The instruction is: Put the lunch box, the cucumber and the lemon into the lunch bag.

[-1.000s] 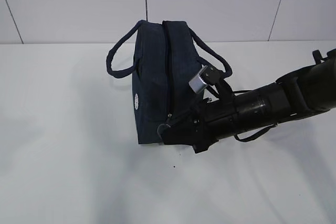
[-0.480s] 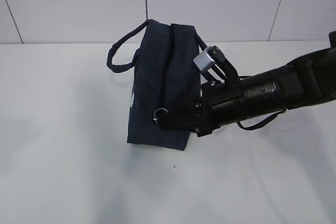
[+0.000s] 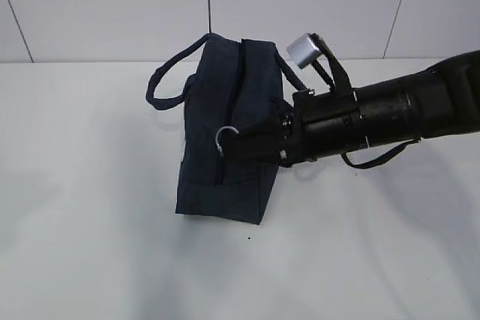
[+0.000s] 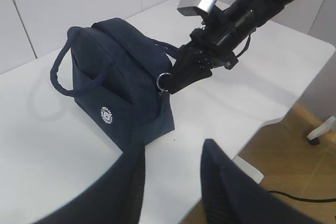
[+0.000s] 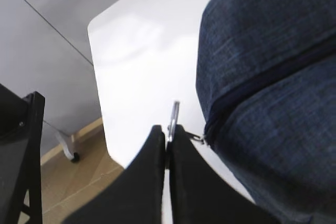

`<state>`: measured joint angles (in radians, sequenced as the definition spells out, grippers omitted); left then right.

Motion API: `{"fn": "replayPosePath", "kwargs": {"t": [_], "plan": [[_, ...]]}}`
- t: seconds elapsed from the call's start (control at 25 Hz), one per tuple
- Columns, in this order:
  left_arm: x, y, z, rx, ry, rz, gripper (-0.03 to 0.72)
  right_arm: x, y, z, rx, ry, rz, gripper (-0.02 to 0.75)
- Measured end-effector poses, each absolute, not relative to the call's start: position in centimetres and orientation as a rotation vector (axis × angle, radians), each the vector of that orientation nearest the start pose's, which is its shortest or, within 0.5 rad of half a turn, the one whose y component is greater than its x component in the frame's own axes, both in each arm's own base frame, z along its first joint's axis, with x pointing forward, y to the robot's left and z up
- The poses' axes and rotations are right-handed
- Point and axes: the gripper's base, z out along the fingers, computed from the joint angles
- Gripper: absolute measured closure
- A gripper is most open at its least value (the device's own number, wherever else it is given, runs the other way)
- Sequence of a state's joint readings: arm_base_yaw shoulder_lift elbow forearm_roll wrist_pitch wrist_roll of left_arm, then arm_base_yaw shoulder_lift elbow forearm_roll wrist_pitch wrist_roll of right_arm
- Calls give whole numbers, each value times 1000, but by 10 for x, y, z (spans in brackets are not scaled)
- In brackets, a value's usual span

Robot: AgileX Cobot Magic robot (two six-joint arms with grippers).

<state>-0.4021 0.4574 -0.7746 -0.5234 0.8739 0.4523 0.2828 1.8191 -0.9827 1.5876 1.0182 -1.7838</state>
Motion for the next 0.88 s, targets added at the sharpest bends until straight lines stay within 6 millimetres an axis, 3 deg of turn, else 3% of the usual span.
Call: {"fn": "replayPosePath", "kwargs": {"t": [0.48,0.88], "plan": [[42,-57,366,760,1865,-595,449,323,171,227,-848,1834,1166,738],[47,-60,363,775,1907,-607,449,333,169,230,-743,1850,1116,738]]}}
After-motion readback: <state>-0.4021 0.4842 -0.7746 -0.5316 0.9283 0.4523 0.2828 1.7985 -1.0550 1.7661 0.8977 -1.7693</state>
